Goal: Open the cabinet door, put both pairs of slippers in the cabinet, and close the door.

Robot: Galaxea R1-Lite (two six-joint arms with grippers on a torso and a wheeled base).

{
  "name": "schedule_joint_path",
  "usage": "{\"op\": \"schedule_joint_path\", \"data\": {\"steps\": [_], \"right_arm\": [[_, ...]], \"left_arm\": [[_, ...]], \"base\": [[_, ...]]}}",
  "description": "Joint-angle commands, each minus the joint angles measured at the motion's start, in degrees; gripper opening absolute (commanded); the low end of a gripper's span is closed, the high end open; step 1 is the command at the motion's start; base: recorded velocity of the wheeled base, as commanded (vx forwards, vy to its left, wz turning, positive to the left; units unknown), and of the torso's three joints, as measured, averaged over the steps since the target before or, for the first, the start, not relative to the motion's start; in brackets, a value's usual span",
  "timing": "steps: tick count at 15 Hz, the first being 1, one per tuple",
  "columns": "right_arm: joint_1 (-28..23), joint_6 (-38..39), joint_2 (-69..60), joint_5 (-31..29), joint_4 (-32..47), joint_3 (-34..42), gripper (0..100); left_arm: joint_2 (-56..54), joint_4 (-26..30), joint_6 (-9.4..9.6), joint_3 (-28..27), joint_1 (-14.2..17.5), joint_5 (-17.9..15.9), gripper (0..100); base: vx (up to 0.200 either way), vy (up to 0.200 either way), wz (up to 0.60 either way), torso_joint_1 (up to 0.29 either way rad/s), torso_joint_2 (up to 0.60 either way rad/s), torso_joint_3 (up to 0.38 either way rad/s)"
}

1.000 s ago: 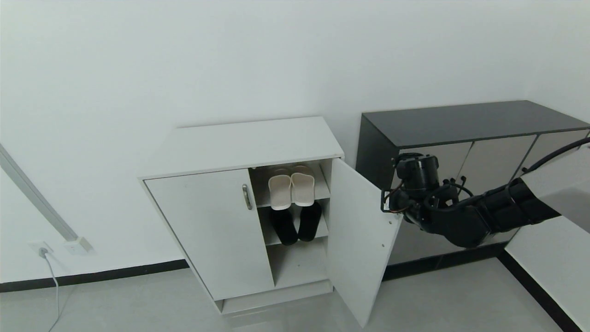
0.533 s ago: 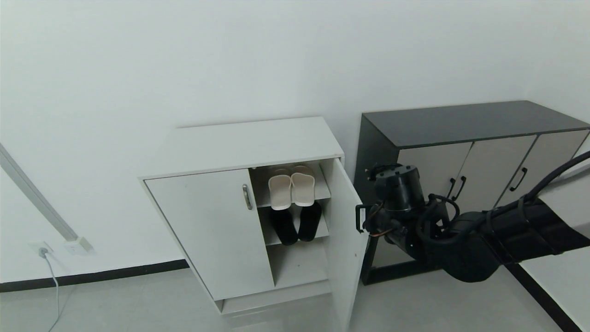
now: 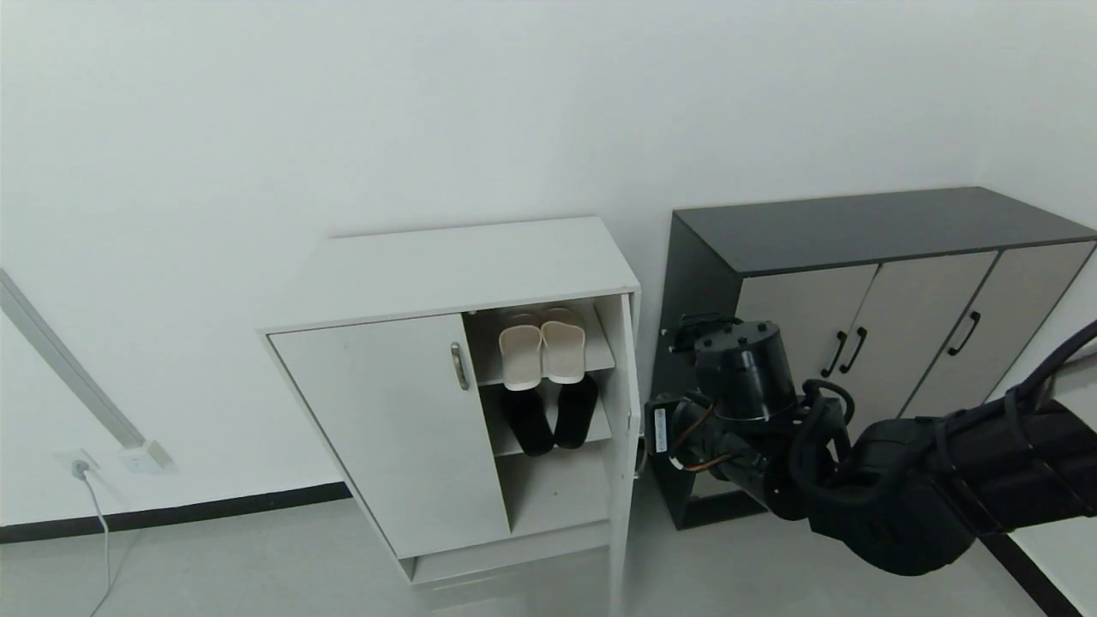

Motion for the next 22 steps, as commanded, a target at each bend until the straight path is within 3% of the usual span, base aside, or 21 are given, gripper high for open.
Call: {"op": "schedule_joint_path", "data": {"steps": [1,4,7,18,22], "right_arm": [[0.05,-0.09,-0.76,0.12,-0.11,0.84,0],[0.05,-0.18,-0.67,0.12,-0.03,0.75,0],[-0.21,-0.09,-0.67,0.12,-0.11,0.75,0],[-3.11,-2.82,-0.76,-0.58,-1.35,0.93,0],[-6.19,-5.10,2.05,-4.36,-0.55,0.84,0]], "left_arm": [[0.02,-0.01,-0.01,0.01,0.07,0.01,0],[0.02,-0.01,-0.01,0.01,0.07,0.01,0],[0.02,-0.01,-0.10,0.01,0.07,0.01,0],[0.02,-0.01,-0.45,0.01,0.07,0.45,0],[0.02,-0.01,-0.45,0.01,0.07,0.45,0]], "base": [[0.000,0.000,0.00,0.000,0.00,0.000],[0.000,0.000,0.00,0.000,0.00,0.000],[0.000,0.000,0.60,0.004,0.00,0.001],[0.000,0.000,0.00,0.000,0.00,0.000],[0.000,0.000,0.00,0.000,0.00,0.000]]}}
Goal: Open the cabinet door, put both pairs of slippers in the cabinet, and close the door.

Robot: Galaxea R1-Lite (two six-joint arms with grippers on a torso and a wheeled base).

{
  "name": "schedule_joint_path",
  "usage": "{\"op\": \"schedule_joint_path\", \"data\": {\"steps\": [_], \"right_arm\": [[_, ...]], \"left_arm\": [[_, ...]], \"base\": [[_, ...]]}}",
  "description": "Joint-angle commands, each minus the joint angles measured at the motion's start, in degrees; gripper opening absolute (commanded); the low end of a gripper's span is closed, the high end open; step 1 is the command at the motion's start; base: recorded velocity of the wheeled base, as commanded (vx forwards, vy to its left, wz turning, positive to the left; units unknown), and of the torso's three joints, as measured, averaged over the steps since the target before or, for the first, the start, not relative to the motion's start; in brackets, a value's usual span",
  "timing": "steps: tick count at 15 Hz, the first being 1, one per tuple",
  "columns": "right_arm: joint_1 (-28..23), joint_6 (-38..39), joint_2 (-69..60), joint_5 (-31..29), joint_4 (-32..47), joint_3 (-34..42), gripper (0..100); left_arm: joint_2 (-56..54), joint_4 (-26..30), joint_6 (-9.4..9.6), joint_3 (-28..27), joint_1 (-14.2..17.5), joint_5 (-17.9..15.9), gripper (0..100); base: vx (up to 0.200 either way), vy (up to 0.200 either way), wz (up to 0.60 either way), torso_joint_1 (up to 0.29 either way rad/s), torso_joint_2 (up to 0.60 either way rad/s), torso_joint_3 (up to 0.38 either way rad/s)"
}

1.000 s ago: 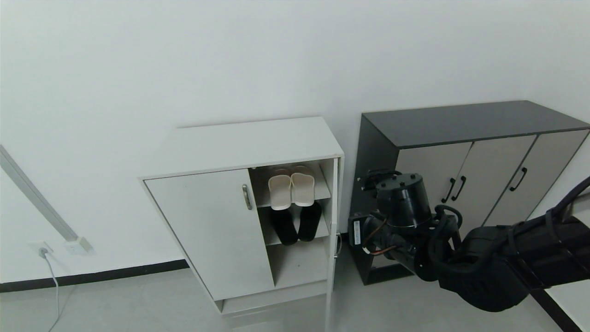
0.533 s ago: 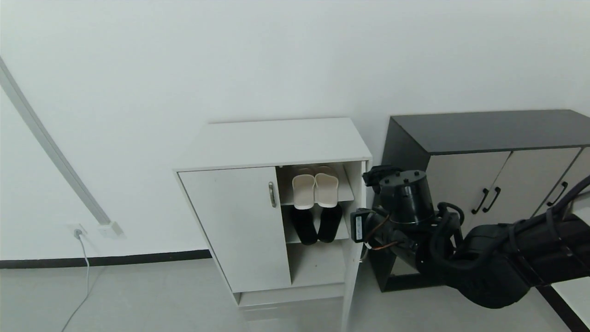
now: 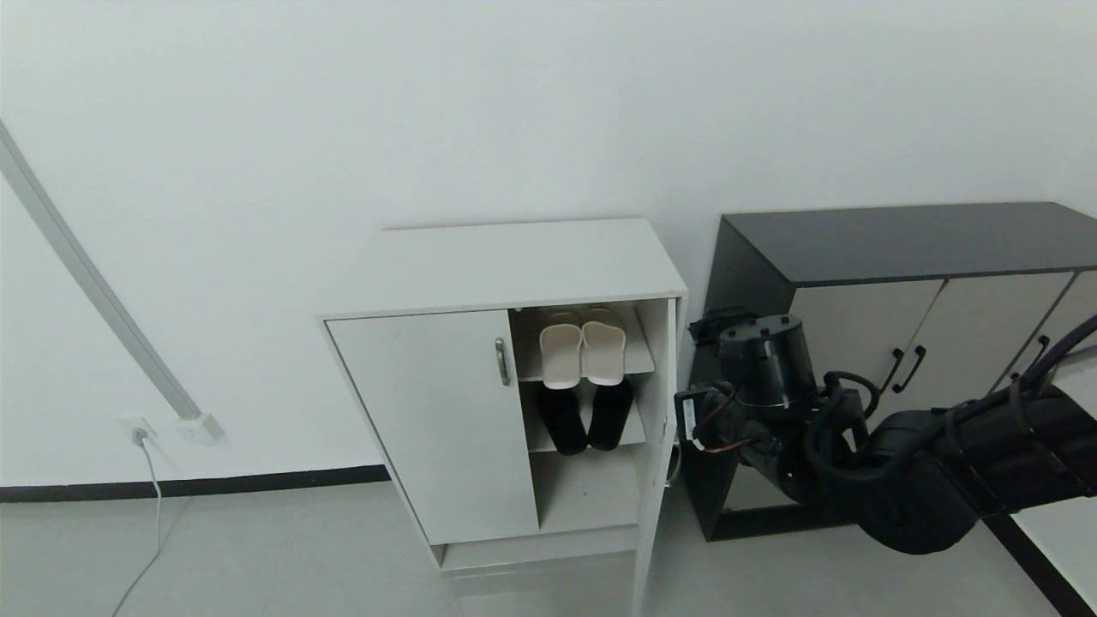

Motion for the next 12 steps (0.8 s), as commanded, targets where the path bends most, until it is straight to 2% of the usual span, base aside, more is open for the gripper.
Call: {"op": "schedule_joint_path", "data": {"steps": [1,6,9,12], "right_arm": [[-1.16,-0.09,2.23,-0.23,0.12,-0.18,0],[-0.89,0.52,7.41,0.83,-2.08,-2.82,0],[0.69,3.60,9.70,6.80,-11.39,-3.61,0],[0.69,5.00,9.17,9.26,-12.36,-3.17,0]], "left_arm": [[0.02,-0.01,-0.06,0.01,0.04,-0.02,0],[0.02,-0.01,0.03,0.01,0.04,-0.02,0],[0.02,-0.01,0.03,0.01,0.04,-0.02,0],[0.02,-0.01,0.03,0.01,0.04,-0.02,0]], "base": [[0.000,0.000,0.00,0.000,0.00,0.000],[0.000,0.000,0.00,0.000,0.00,0.000],[0.000,0.000,0.00,0.000,0.00,0.000],[0.000,0.000,0.00,0.000,0.00,0.000]]}}
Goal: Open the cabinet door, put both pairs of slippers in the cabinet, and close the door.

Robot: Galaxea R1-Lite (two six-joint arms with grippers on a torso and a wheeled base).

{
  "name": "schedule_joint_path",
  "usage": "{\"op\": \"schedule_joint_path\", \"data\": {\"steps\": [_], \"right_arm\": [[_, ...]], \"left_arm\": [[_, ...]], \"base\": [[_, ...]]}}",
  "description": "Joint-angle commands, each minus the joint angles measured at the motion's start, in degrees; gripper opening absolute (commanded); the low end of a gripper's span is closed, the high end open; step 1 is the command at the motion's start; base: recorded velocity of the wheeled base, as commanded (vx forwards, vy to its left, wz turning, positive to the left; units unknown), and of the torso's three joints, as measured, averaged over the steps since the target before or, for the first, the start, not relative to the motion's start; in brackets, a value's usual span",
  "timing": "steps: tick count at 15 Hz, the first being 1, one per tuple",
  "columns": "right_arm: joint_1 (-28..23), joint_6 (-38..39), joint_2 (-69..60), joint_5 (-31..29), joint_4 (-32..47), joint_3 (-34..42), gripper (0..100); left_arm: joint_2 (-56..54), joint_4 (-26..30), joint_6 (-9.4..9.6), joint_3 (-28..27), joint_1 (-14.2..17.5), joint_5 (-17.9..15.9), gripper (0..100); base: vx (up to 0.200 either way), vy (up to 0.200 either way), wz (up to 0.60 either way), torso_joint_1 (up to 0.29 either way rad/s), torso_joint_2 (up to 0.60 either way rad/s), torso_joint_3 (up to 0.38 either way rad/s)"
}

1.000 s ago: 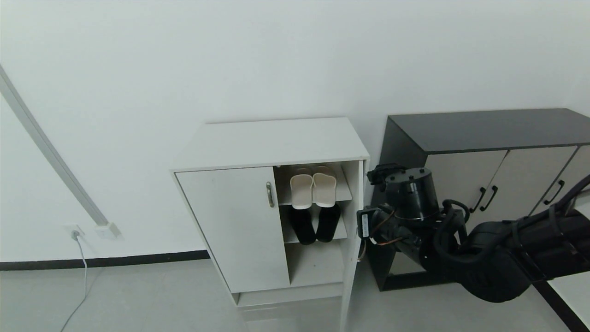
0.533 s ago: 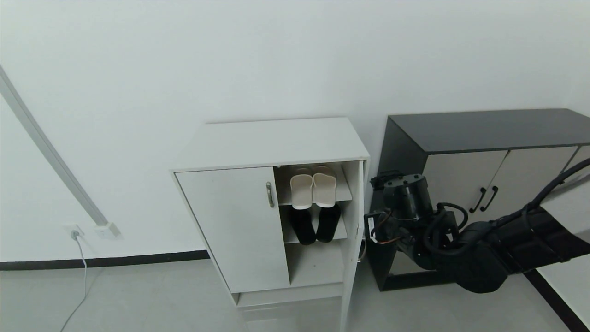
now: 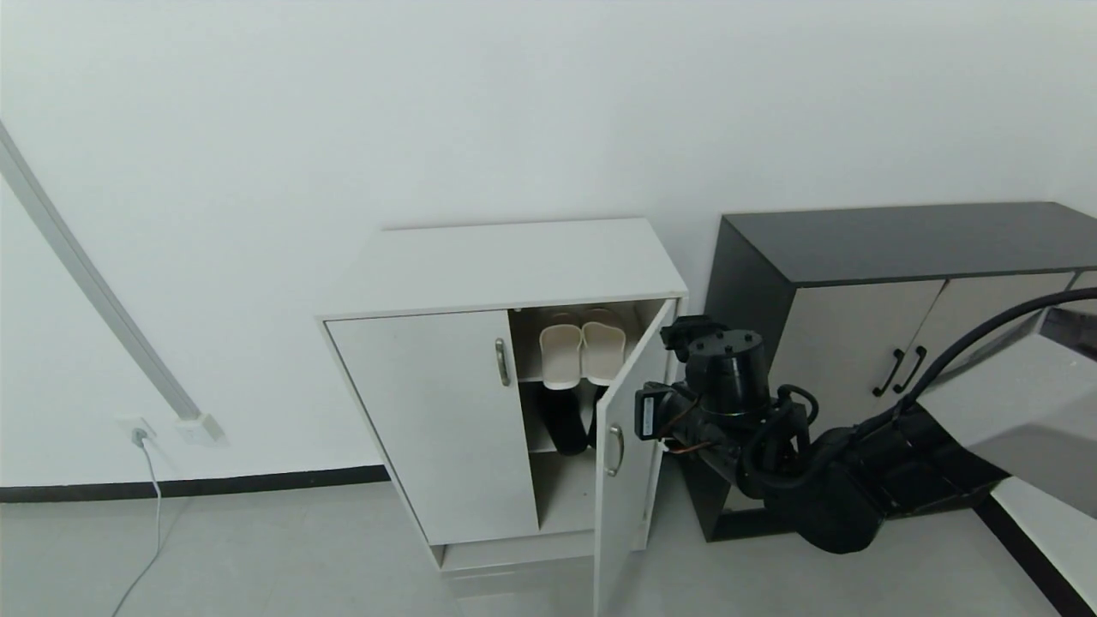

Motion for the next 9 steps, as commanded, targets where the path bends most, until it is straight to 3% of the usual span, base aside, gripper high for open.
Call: {"op": "schedule_joint_path", "data": {"steps": [1,6,9], "right_arm": [[0.00,-0.27,0.43,-0.05,-0.32,0.90,0],[0.44,-1.59,0.25,-0.05,-1.02,1.86,0],[0.79,-2.56,0.52,-0.05,-2.51,2.65,0]], "left_arm": [[0.02,-0.01,-0.02,0.01,0.02,0.01,0],[0.02,-0.01,-0.02,0.01,0.02,0.01,0],[0.02,-0.01,-0.02,0.01,0.02,0.01,0]], "base": [[0.000,0.000,0.00,0.000,0.00,0.000],[0.000,0.000,0.00,0.000,0.00,0.000],[0.000,0.000,0.60,0.002,0.00,0.002]]}}
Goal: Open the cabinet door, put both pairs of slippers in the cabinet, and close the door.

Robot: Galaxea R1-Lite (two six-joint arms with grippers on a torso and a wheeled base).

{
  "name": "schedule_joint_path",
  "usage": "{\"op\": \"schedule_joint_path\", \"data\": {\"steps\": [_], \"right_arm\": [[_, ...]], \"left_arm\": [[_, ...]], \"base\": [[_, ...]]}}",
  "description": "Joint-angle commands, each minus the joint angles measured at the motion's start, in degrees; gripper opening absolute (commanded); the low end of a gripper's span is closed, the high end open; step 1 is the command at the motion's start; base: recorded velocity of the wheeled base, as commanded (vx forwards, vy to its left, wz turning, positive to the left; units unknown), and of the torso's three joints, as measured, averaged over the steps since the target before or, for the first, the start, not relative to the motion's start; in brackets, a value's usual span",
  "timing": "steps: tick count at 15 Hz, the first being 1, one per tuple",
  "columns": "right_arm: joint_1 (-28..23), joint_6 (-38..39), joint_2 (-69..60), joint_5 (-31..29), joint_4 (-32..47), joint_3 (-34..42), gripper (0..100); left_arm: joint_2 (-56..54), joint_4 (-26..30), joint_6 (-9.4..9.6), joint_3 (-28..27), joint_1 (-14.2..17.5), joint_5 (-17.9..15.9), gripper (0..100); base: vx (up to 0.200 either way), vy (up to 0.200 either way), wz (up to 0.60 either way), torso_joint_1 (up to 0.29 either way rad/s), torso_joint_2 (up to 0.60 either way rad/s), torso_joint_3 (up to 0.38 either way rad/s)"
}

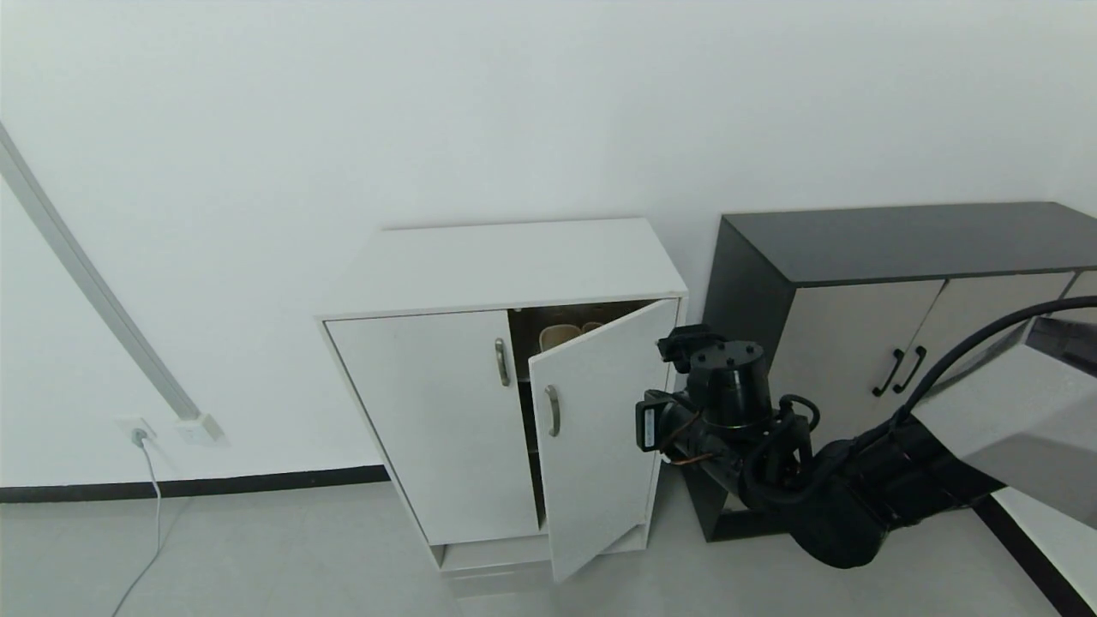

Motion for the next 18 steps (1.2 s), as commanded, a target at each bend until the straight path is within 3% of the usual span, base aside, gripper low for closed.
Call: {"op": "schedule_joint_path", "data": {"steps": [1,3,11,14,18], "right_arm": [[0.08,-0.03,0.19,-0.01,0.02,0.29,0],[0.08,0.05,0.19,0.07,-0.33,0.73,0],[-0.79,-1.97,1.77,0.07,-3.05,3.37,0],[-1.41,-4.08,1.51,4.56,-7.80,8.03,0],[-1.67,-4.87,1.51,5.35,-10.08,11.54,0]], "left_arm": [[0.02,-0.01,-0.04,0.01,0.02,0.01,0],[0.02,-0.01,-0.04,0.01,0.02,0.01,0],[0.02,-0.01,-0.04,0.01,0.02,0.01,0],[0.02,-0.01,-0.04,0.01,0.02,0.01,0],[0.02,-0.01,-0.13,0.01,0.02,0.01,0]], "base": [[0.000,0.000,0.60,0.002,0.00,0.007],[0.000,0.000,0.60,0.000,0.00,0.007],[0.000,0.000,0.00,0.000,0.00,0.000],[0.000,0.000,0.00,0.000,0.00,0.000],[0.200,0.000,0.00,0.007,0.00,0.002]]}}
